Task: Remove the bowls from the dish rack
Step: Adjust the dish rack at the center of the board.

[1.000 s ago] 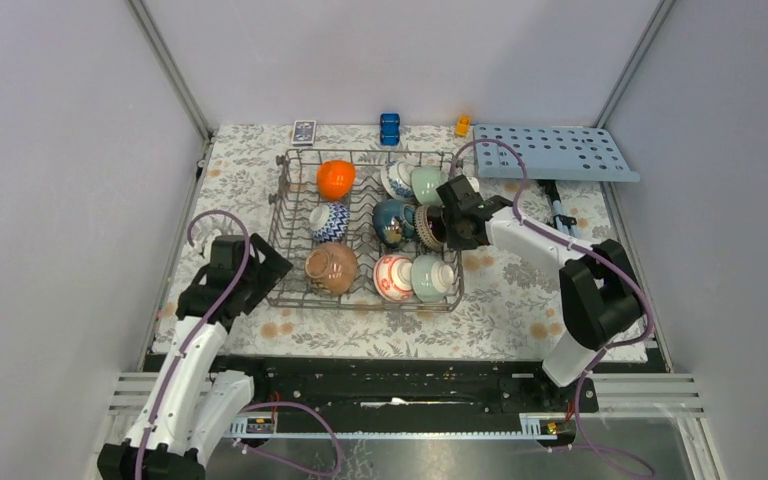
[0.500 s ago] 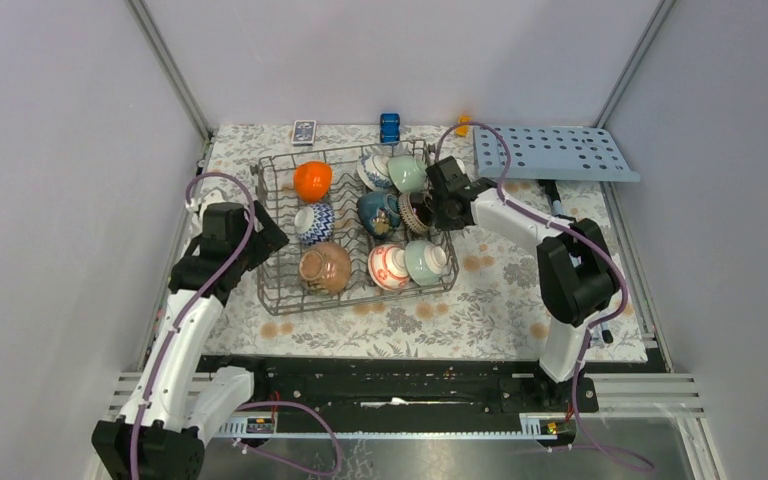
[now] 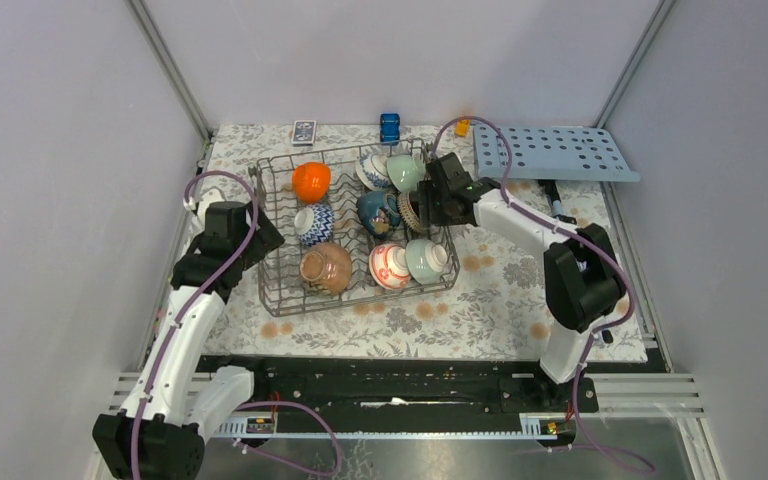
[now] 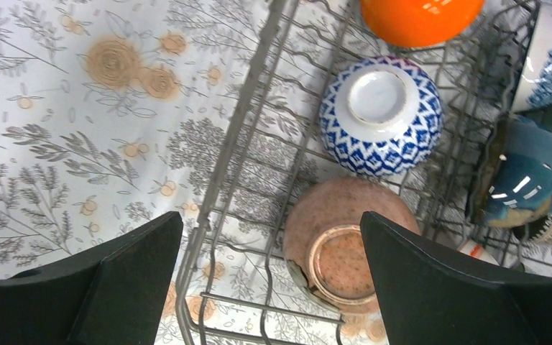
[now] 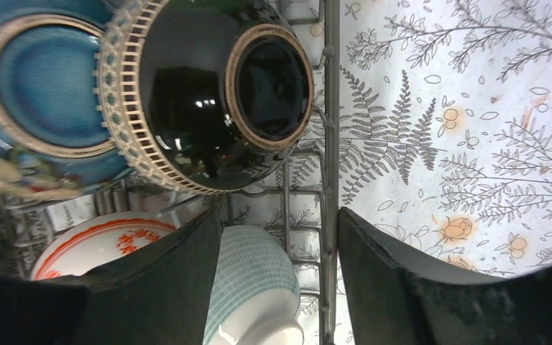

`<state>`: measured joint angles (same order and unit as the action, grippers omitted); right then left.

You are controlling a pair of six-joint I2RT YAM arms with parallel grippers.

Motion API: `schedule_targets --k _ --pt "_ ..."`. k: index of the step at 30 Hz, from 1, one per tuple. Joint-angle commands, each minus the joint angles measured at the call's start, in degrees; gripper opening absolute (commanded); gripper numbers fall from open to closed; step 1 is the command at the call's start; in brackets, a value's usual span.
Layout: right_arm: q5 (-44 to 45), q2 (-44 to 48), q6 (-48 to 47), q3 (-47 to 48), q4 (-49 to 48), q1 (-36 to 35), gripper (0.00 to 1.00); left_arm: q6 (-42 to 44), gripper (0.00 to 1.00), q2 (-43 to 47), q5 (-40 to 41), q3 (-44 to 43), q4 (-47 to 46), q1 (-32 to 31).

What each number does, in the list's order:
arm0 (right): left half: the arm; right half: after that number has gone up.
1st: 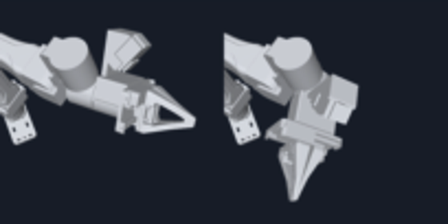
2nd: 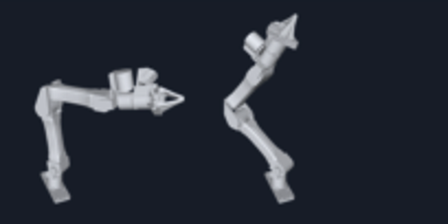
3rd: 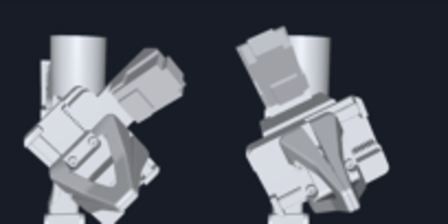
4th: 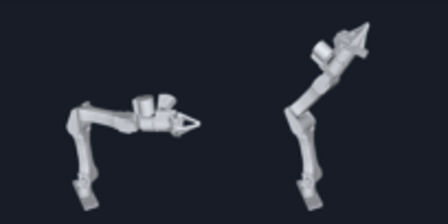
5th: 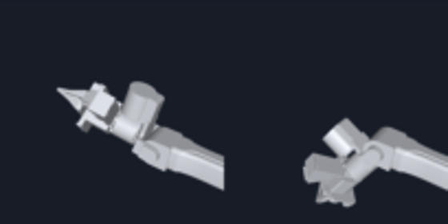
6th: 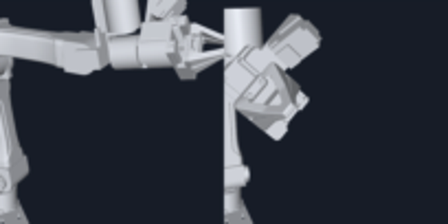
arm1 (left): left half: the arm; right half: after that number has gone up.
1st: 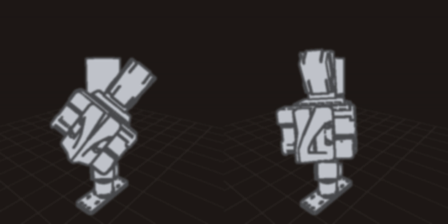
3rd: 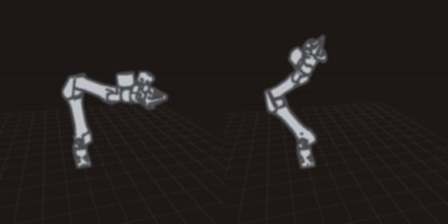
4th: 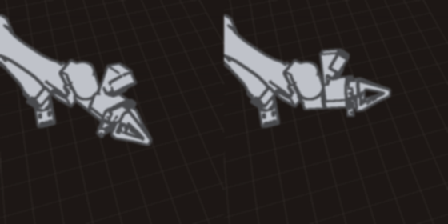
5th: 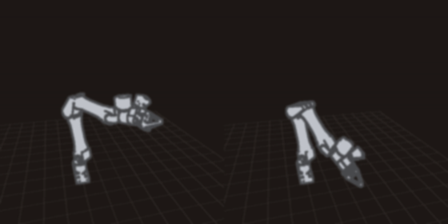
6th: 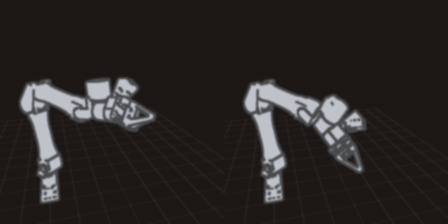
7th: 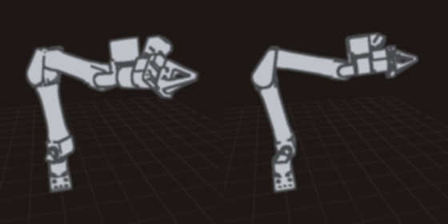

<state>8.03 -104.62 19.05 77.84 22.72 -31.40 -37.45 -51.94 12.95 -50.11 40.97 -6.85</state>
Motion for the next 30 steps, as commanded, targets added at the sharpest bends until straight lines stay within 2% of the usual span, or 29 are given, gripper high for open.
schedule_targets --k 1,4,6,11,14,22,30 --pt "0.6 7.1 0.8 0.2 -1.0 -0.7 0.69 -0.3 0.99 -0.8 7.6 0.9 -1.1 0.0" --pt "2.1 10.4 1.0 -0.4 0.5 -0.7 0.72 -0.1 0.97 -3.0 8.6 2.0 -1.3 0.2" --pt "2.8 13.4 1.6 -2.9 0.1 -0.7 0.72 0.1 0.92 -5.2 7.4 3.0 -1.8 1.0" --pt "2.7 21.3 4.7 -12.2 -4.0 -0.7 0.70 -1.0 0.74 -9.1 2.3 6.3 -5.4 3.7" --pt "0.7 27.0 7.7 -21.0 -9.1 -0.7 0.69 -1.9 0.62 -12.0 2.9 6.4 -7.4 4.1" --pt "-1.9 28.2 11.9 -29.9 -14.0 -0.7 0.67 -2.8 0.39 -16.6 1.3 6.8 -10.5 4.3" --pt "-2.3 30.6 12.7 -31.3 -15.5 -0.6 0.68 -3.3 0.14 -17.8 -2.6 8.4 -14.3 4.3"
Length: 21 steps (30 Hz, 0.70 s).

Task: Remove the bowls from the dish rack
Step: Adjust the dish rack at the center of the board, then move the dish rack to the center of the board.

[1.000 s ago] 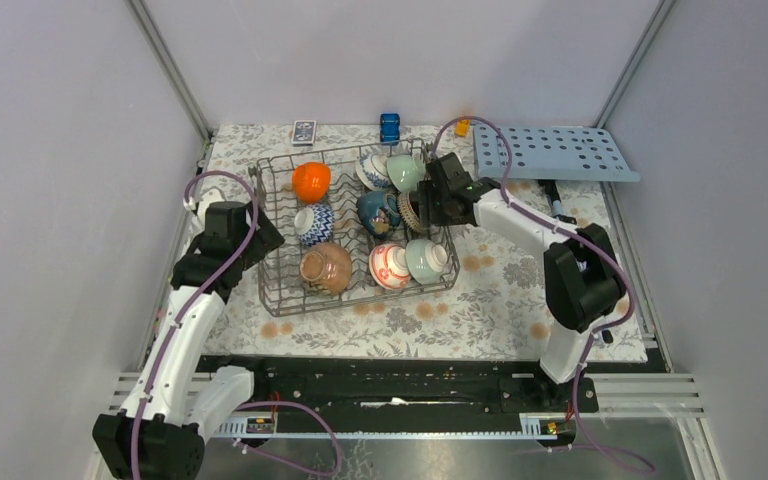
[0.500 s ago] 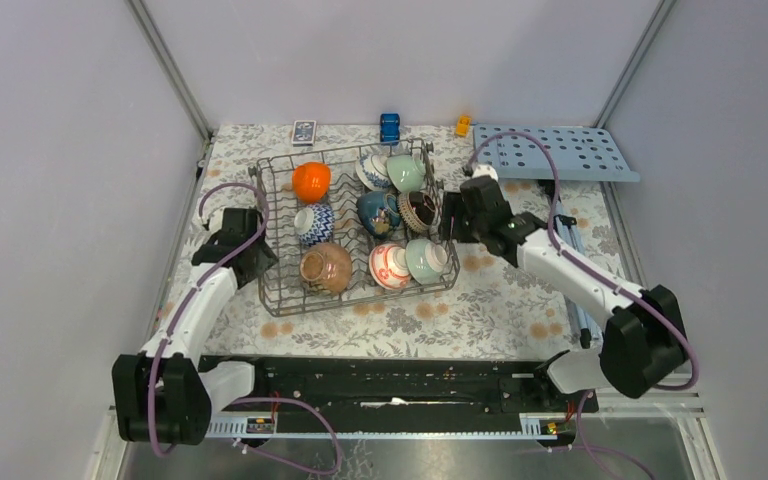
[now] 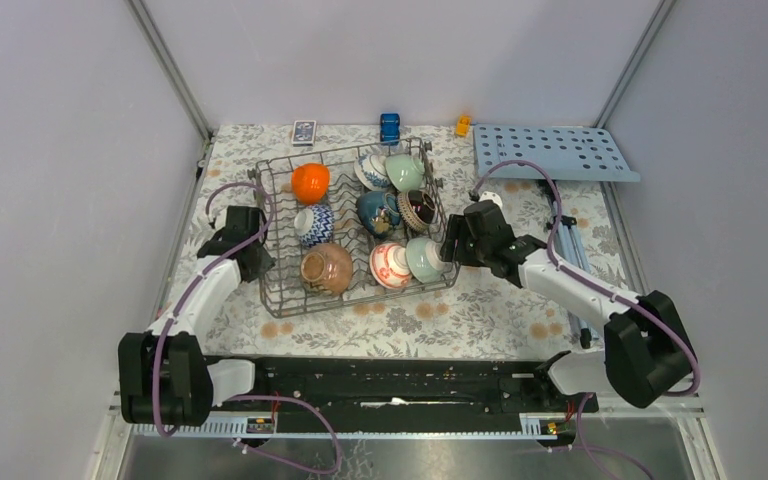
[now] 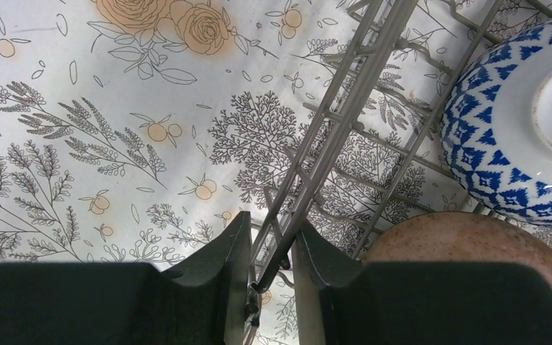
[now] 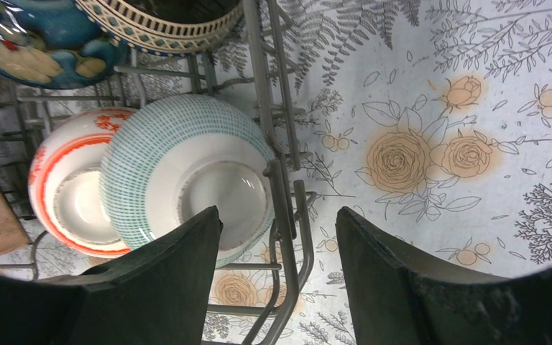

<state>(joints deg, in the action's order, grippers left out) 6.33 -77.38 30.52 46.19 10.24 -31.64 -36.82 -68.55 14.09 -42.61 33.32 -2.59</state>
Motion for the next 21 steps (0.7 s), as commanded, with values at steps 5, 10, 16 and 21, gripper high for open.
schedule_targets --k 5,10,16,21 --pt "0.0 5.0 0.9 1.1 -1.6 -0.4 0.69 -4.1 0.03 -3.4 -5.9 -0.1 -8.3 0.0" --pt "-0.1 6.6 0.5 1.1 -0.8 -0.4 0.71 -3.6 0.00 -5.4 -6.0 -2.6 -8.6 0.0" --pt "-0.5 8.1 -0.4 1.7 -0.7 -0.4 0.75 -4.5 0.00 -6.3 -6.9 -4.1 -9.6 0.0" --pt "3.6 5.0 0.2 2.8 -0.1 0.6 0.68 -5.5 0.00 -6.5 -8.5 -3.4 -11.0 0.0"
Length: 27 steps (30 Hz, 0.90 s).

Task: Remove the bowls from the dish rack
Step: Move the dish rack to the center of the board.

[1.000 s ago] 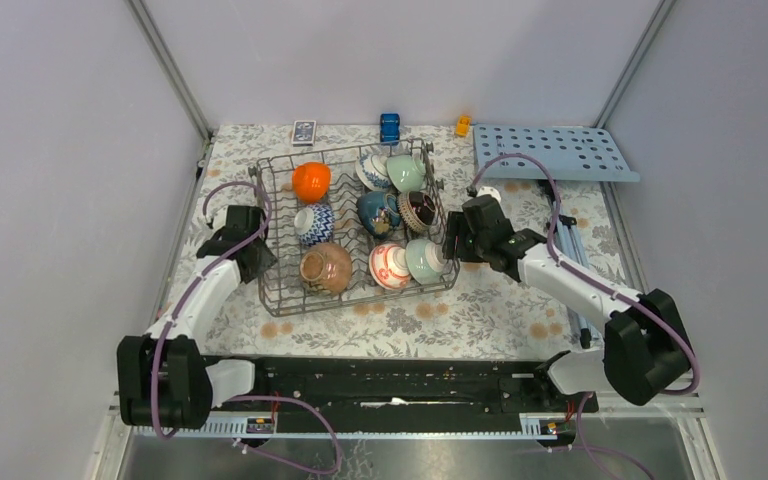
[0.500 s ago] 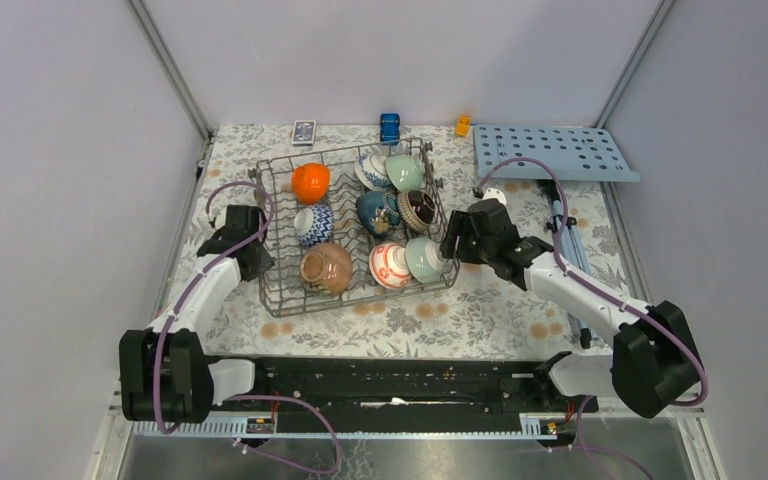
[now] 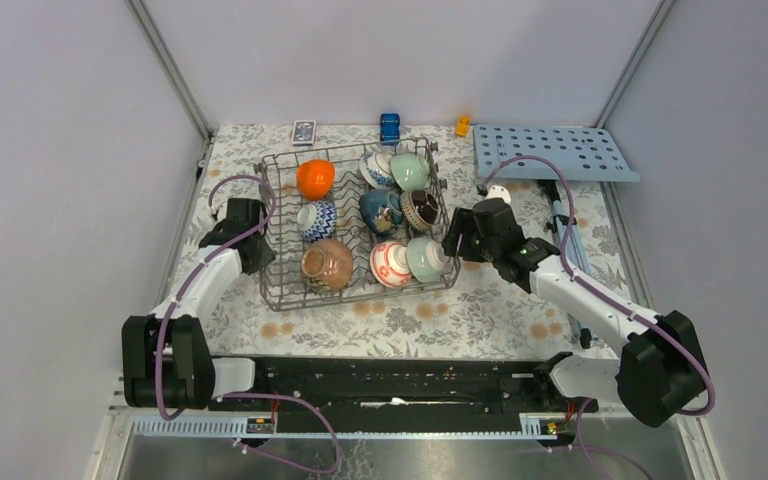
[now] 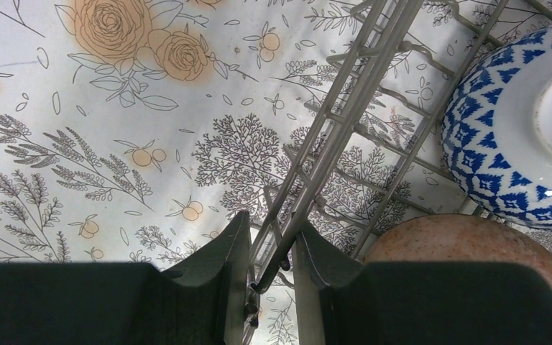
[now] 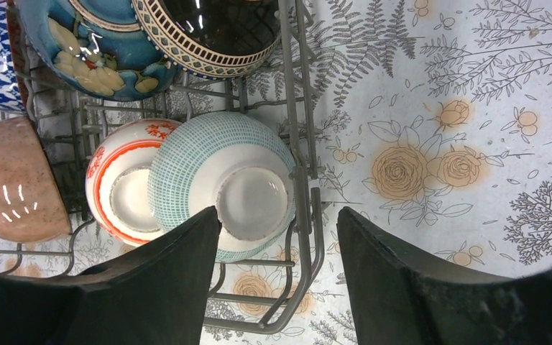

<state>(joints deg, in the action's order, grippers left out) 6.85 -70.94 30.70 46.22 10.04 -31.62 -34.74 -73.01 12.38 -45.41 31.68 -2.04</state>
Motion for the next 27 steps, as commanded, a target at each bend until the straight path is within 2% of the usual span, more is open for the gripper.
schedule_targets --k 1,6,10,18,27 --pt "3.2 -2.5 0.4 3.3 0.1 1.3 0.65 -7.5 0.00 -2.2 -6.9 -0.4 -9.5 -0.5" --pt "3.2 -8.5 0.1 7.0 -1.7 2.9 0.55 -7.1 0.00 -2.5 -7.0 -0.2 -9.7 -0.5" --pt "2.8 -13.9 -1.0 11.5 0.2 3.3 0.45 -6.7 0.00 -2.9 -6.9 -0.8 -9.7 -0.5" --pt "4.0 -20.8 -0.7 14.7 2.4 5.5 0.25 -7.7 0.00 -4.8 -9.0 -2.8 -10.6 -0.6" --pt "3.7 -25.5 -0.9 19.4 2.7 8.5 0.17 -10.2 0.00 -9.2 -10.3 -5.0 -13.9 -1.2"
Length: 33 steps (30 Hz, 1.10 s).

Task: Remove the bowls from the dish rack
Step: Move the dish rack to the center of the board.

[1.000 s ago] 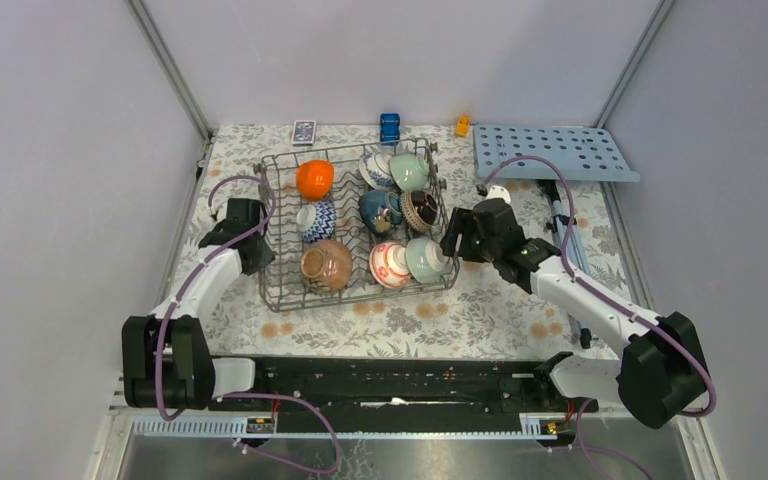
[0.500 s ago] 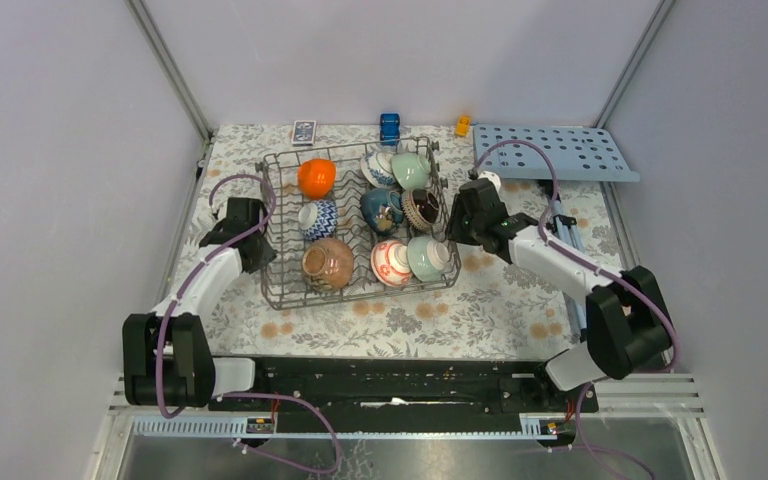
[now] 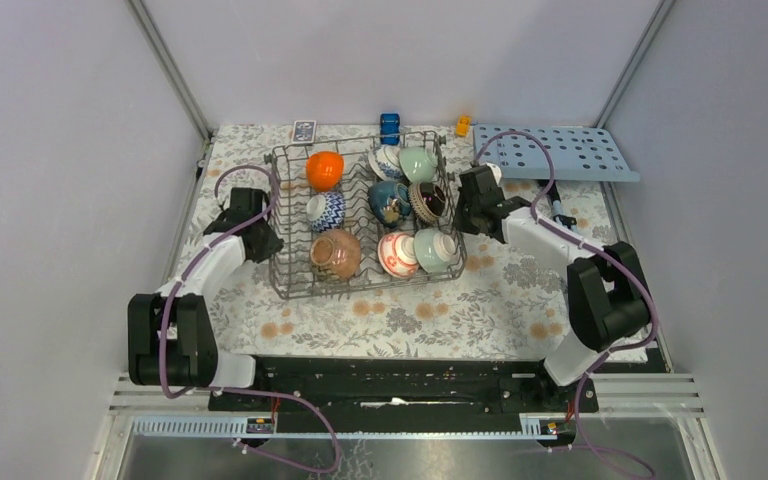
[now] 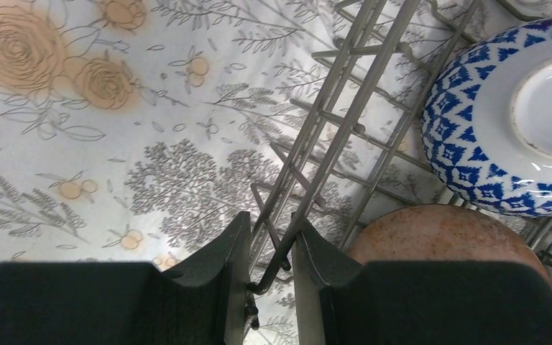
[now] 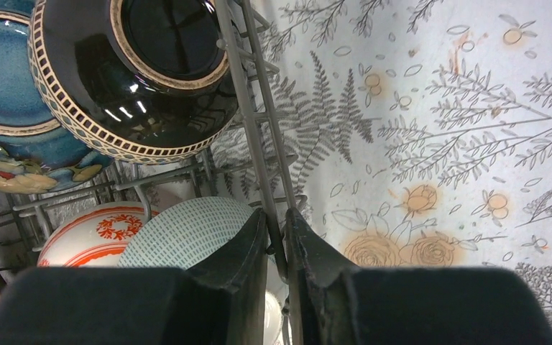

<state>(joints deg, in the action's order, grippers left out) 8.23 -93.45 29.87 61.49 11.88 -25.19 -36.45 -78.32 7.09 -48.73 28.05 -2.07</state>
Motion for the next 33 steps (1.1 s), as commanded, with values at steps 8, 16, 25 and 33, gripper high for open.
schedule_targets --k 8,16,25,33 --pt "1.6 -6.3 0.4 8.8 1.7 3.0 0.16 -9.1 0.00 -7.7 -4.7 -5.0 -11.4 -1.2" --pt "0.0 0.2 -1.4 6.5 1.9 3.0 0.62 -8.5 0.48 -3.8 -2.5 -5.2 -7.7 -1.1" --pt "0.2 9.6 -1.2 5.2 6.7 2.6 0.77 -8.8 0.99 7.0 0.2 -4.3 -0.5 -1.1" --pt "-10.4 24.6 1.7 -7.5 -15.3 -7.3 0.77 -7.1 0.99 21.4 -6.5 0.1 -3.8 -1.2"
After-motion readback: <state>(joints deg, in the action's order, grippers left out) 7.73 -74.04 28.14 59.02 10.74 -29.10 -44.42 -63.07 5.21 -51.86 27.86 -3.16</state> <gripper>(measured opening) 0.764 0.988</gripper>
